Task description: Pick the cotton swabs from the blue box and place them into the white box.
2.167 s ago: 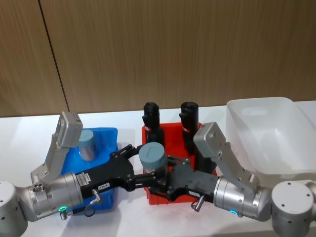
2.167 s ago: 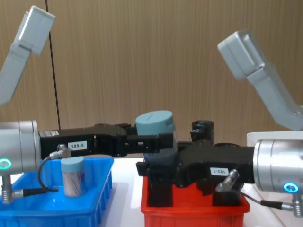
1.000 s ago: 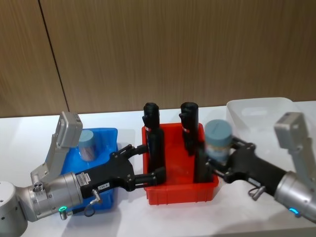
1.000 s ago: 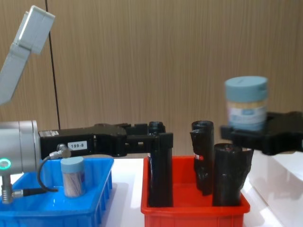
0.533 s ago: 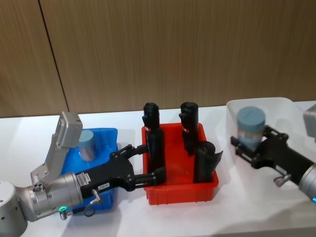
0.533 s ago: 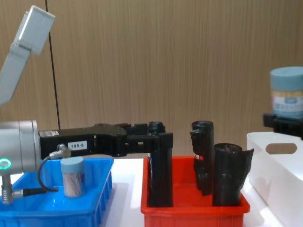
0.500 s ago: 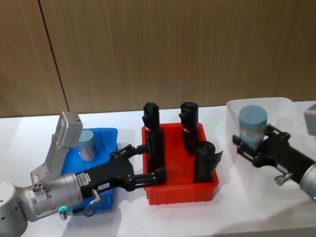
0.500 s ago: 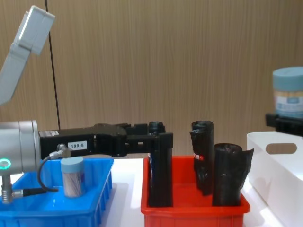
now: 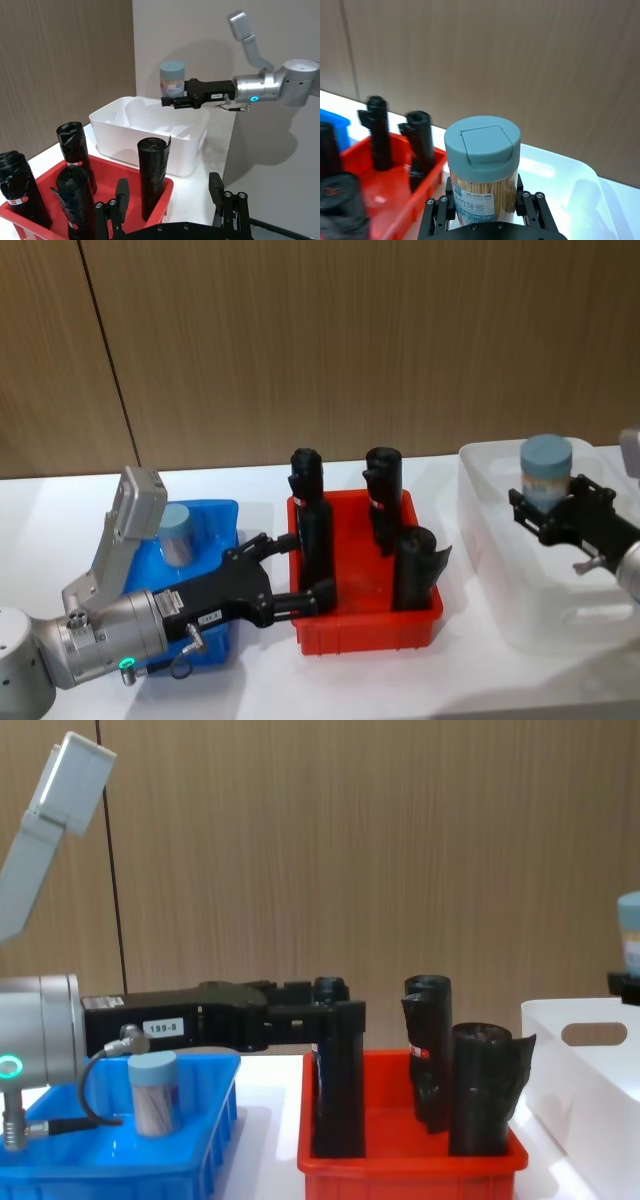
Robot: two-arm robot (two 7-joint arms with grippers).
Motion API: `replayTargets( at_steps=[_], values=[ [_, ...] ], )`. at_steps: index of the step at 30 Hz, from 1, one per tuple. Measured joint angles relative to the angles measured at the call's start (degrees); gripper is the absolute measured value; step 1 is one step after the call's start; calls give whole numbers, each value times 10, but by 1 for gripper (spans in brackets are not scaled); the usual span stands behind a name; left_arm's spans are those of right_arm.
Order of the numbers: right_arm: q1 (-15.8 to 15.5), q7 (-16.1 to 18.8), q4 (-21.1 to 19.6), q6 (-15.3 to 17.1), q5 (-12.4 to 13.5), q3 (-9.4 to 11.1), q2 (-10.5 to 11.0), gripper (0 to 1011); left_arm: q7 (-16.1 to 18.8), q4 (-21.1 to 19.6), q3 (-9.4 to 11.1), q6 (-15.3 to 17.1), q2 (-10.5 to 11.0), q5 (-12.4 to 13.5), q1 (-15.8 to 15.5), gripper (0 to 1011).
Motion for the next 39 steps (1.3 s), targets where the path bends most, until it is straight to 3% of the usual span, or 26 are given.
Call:
replayTargets(
  at_steps=[11, 16, 25, 31, 39],
  values=[
    [68, -6, 111, 11, -26, -4, -26, 629, 0, 0, 0, 0, 0, 0, 0, 1003],
    [84, -6, 139, 12, -33, -5, -33, 765, 0, 0, 0, 0, 0, 0, 0, 1003],
    [93, -6, 154, 9, -39, -5, -36, 996, 0, 0, 0, 0, 0, 0, 0, 1003],
    [92, -6, 154, 8, -41, -4, -36, 1001, 5, -1, 1, 0, 0, 2, 1, 1003],
    [69, -14, 124, 2, -37, -5, -39, 1001, 45, -13, 6, -4, -2, 14, 8, 1003]
  ],
)
